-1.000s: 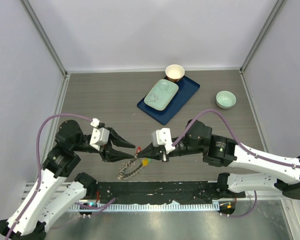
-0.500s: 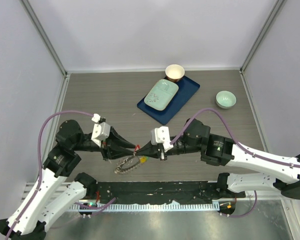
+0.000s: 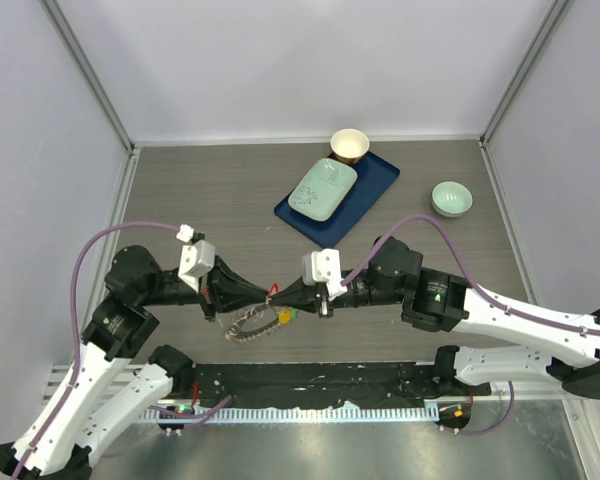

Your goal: Remove the keys from the keyring

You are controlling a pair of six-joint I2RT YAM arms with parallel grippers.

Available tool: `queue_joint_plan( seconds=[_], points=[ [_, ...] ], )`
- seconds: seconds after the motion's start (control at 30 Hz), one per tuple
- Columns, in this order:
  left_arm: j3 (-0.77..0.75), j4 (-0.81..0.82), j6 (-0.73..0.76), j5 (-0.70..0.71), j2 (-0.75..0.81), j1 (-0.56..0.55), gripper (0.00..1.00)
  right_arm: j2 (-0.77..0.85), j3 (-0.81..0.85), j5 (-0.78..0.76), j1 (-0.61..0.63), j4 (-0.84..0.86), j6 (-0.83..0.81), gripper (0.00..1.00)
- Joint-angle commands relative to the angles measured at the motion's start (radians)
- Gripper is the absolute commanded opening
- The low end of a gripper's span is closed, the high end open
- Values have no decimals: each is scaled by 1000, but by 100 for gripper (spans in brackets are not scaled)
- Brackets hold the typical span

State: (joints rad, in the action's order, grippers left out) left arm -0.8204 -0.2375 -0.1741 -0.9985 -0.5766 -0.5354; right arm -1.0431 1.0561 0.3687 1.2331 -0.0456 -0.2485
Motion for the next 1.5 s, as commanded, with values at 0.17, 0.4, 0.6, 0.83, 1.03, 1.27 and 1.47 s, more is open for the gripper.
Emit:
queue_joint_plan(
  seconds=[0.17, 0.4, 0.6, 0.83, 1.03, 1.27, 1.47],
  points=[
    [-42, 98, -337, 130, -94, -3, 0, 37, -5, -43, 2, -10, -17, 1],
    [-17, 109, -425, 230, -48, -3, 0, 45, -15, -97, 3, -57, -60, 1],
    [0, 133, -518, 235, -46, -3, 0, 45, -31, -108, 3, -50, -66, 1],
    [40, 193, -565, 233, -17, -3, 0, 32, -36, -123, 3, -28, -75, 1],
    [46, 225, -614, 216, -32, -3, 0, 31, -36, -120, 3, -43, -84, 1],
    [49, 233, -639, 210, -22, -3, 0, 40, -34, -163, 2, -59, -90, 1],
    [93, 319, -660, 186, 3, -3, 0, 43, -28, -192, 3, -43, -75, 1]
  ],
)
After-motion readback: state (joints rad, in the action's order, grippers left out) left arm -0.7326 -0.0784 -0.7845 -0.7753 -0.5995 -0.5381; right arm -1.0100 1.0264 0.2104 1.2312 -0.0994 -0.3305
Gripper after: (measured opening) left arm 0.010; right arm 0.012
